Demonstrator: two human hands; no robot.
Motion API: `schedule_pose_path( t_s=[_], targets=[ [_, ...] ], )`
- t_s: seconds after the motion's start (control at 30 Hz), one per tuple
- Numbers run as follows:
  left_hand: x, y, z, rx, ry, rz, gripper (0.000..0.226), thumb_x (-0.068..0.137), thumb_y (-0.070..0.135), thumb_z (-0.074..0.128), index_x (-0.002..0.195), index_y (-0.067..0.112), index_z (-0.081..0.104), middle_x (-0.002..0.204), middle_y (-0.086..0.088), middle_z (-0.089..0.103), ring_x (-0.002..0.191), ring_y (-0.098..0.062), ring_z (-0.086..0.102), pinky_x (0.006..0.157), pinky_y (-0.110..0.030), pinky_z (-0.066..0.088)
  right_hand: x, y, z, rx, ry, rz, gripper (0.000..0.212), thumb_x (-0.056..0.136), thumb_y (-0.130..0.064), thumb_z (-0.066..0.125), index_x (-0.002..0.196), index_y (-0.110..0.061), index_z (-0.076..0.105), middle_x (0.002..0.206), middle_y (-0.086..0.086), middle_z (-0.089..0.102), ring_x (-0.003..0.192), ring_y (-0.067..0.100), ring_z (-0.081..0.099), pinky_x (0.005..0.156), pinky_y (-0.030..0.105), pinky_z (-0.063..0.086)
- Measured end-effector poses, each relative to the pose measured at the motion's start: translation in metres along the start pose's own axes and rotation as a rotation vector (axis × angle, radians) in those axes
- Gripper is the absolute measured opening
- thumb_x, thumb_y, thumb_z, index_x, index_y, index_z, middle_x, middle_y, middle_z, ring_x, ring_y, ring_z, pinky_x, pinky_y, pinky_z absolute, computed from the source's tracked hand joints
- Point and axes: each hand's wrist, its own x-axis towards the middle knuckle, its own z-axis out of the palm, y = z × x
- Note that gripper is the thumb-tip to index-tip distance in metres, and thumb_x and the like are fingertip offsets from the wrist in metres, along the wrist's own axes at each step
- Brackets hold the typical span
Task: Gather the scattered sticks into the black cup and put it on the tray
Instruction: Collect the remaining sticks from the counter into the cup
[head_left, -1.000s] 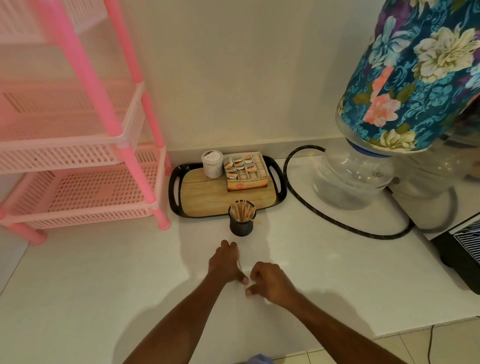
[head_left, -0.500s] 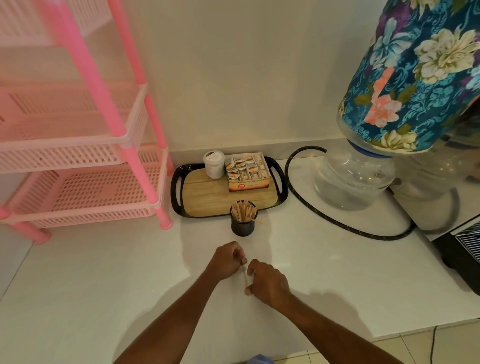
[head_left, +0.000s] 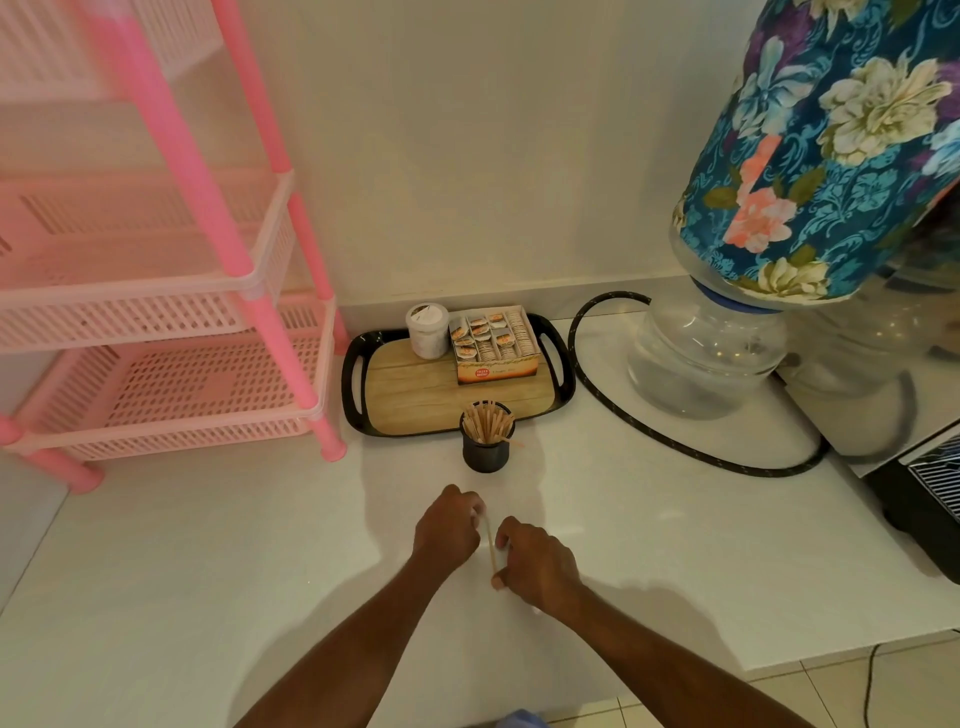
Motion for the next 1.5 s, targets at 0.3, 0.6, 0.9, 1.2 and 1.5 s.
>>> schedule_pose_path(
  t_s=[0.3, 0.6, 0.9, 1.2, 1.5],
  targets=[
    [0.000, -0.002, 0.002, 0.039, -0.011, 0.074, 0.018, 0.100, 0.012, 0.061, 0.114, 0.021, 0.069, 0.115, -0.006, 0.063, 0.100, -0.020, 0.066, 0.089, -0.031, 0.060, 0.000, -0.002, 0.000, -0.012, -0.001, 0.009, 0.050, 0.077, -0.045, 0.089, 0.111, -0.035, 0.054, 0.105, -0.009, 0.069, 0.089, 0.015, 0.068, 0.085, 0.030, 0.057],
    [0.014, -0.003, -0.004, -0.097, -0.070, 0.054, 0.020, 0.099, 0.004, 0.054, 0.108, 0.009, 0.072, 0.112, -0.012, 0.072, 0.104, -0.026, 0.067, 0.094, -0.043, 0.057, 0.003, -0.001, 0.003, -0.014, 0.003, -0.009, 0.047, 0.077, -0.040, 0.090, 0.112, -0.035, 0.059, 0.105, -0.008, 0.070, 0.090, 0.016, 0.067, 0.081, 0.027, 0.054],
    [0.010, -0.012, -0.001, -0.067, -0.058, 0.080, 0.016, 0.096, 0.009, 0.068, 0.110, 0.010, 0.076, 0.114, -0.010, 0.071, 0.104, -0.022, 0.066, 0.091, -0.028, 0.054, 0.012, 0.003, -0.004, -0.099, 0.061, -0.091, 0.030, 0.093, -0.016, 0.075, 0.114, -0.037, 0.072, 0.112, -0.006, 0.065, 0.098, 0.016, 0.066, 0.079, 0.022, 0.048],
    [-0.004, -0.021, 0.000, 0.176, -0.077, 0.193, 0.024, 0.101, 0.024, 0.063, 0.120, 0.019, 0.078, 0.111, -0.007, 0.070, 0.100, -0.022, 0.065, 0.084, -0.028, 0.052, 0.019, 0.006, -0.016, -0.507, 0.054, -0.294, 0.026, 0.089, -0.007, 0.067, 0.115, -0.011, 0.063, 0.112, 0.011, 0.063, 0.099, 0.029, 0.066, 0.073, 0.035, 0.047],
    [0.002, -0.018, -0.002, 0.256, -0.097, 0.267, 0.027, 0.101, 0.030, 0.065, 0.122, 0.016, 0.074, 0.115, -0.007, 0.068, 0.103, -0.022, 0.063, 0.084, -0.028, 0.050, 0.023, -0.001, -0.019, -0.575, 0.024, -0.360, 0.019, 0.099, -0.017, 0.057, 0.115, -0.009, 0.063, 0.110, 0.013, 0.068, 0.095, 0.029, 0.069, 0.076, 0.035, 0.050]
  ],
)
